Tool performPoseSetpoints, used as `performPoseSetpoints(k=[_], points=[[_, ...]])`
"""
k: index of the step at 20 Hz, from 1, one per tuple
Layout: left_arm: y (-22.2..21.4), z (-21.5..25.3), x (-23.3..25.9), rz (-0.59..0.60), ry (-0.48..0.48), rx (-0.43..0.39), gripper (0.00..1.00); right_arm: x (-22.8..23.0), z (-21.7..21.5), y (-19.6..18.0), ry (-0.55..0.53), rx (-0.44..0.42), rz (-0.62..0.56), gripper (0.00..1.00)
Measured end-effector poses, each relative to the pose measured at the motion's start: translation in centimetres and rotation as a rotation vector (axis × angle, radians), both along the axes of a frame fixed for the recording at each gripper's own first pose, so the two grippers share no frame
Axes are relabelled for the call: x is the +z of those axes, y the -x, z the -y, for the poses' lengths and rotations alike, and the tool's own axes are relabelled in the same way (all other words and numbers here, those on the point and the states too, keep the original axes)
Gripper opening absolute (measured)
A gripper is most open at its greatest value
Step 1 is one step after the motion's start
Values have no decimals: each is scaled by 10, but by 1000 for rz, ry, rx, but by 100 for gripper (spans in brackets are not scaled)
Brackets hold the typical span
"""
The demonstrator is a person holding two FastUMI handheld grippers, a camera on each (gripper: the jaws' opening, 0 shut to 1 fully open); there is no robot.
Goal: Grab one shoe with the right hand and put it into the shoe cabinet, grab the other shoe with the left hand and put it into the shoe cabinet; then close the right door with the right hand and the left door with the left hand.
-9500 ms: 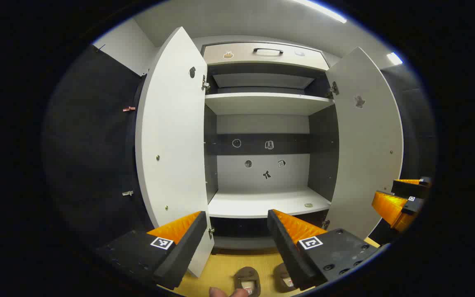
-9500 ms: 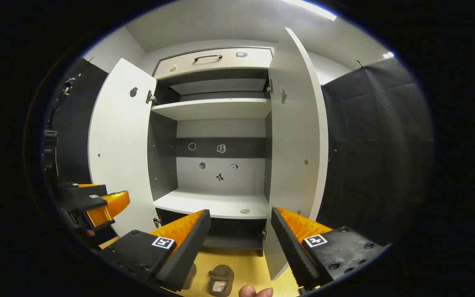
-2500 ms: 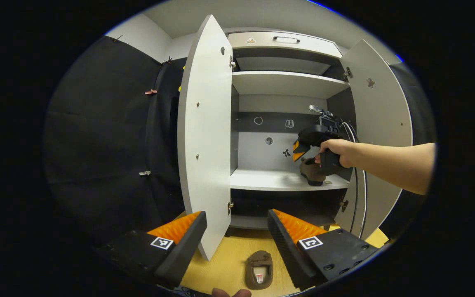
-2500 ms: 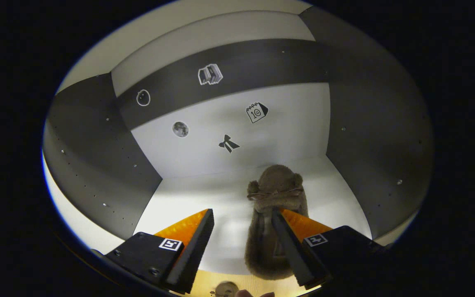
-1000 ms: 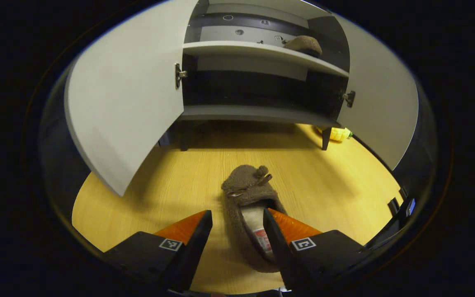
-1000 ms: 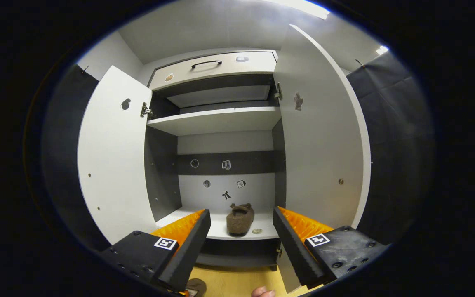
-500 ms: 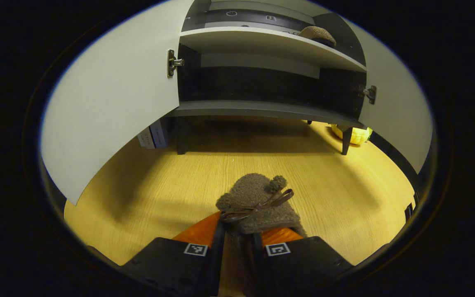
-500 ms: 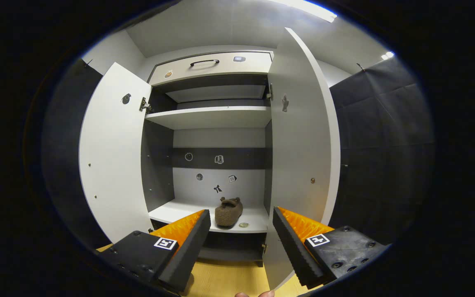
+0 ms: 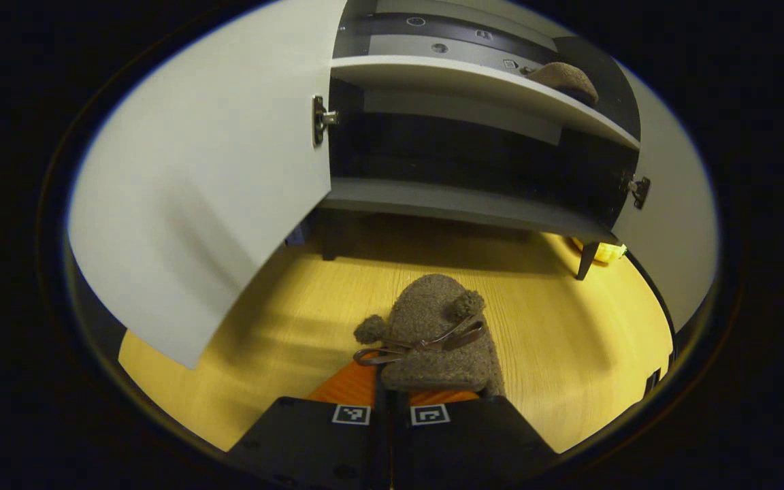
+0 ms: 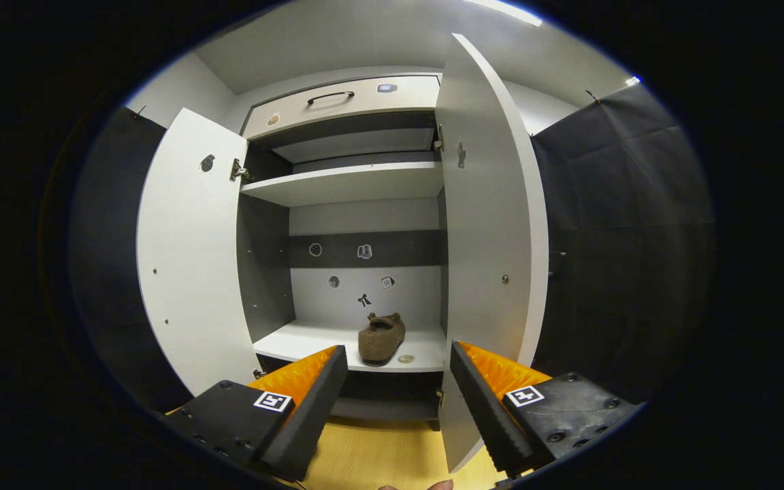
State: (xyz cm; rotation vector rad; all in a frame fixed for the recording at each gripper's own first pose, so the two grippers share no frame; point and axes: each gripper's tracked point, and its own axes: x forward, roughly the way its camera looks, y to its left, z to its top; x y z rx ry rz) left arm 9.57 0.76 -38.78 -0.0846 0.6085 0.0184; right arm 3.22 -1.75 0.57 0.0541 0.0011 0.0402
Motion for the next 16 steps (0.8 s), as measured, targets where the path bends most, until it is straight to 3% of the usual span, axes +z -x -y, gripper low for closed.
performPoseSetpoints(k=[6,11,16], points=[[-1,-5,99,24,-39,61,7,-5,9,3,-42,-1,-17,98],[-27,7,191,67,-4,42,7,-15,22,5,-121,1,-44,98],[-79,16,273,122,-52,-1,7,-17,38,9,-71,-6,-16,97]])
